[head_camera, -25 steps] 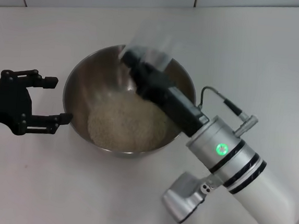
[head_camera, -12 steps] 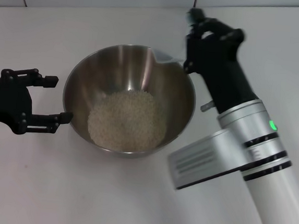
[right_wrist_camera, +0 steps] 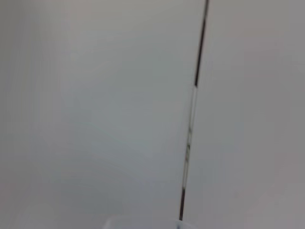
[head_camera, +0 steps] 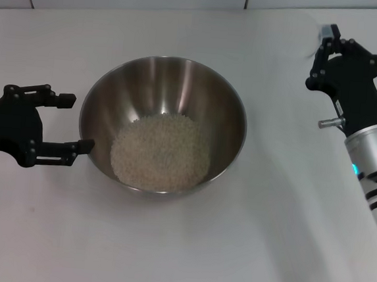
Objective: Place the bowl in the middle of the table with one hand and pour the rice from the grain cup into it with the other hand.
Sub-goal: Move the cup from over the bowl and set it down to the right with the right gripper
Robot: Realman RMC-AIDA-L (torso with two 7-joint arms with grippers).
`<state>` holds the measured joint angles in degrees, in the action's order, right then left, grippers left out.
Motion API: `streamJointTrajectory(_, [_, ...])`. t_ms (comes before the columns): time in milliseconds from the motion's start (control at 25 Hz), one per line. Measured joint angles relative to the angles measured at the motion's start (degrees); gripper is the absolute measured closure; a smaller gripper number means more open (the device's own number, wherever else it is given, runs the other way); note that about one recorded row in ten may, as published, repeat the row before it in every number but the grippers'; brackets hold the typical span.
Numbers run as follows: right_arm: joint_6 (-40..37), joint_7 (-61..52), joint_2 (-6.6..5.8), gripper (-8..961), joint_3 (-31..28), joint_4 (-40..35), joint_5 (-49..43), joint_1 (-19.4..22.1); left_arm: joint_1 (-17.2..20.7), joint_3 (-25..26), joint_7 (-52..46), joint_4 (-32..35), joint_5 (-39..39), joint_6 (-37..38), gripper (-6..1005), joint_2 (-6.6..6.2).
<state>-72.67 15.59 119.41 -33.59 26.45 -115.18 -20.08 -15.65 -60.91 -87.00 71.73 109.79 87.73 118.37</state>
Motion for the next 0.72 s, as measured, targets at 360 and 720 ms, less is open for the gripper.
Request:
streamJointTrajectory(360, [11.64, -15.63, -0.02, 940, 4.14, -12.60, -0.27, -6.41, -0.25, 0.00, 0.00, -0.02, -0.03, -0.02, 174, 0.11])
streamJointTrajectory(720, [17.25, -15.60, 0.12, 940, 6.38, -12.52, -0.28, -8.03, -0.58, -0.15, 0.00, -0.57, -0.02, -0.05, 175, 0.11])
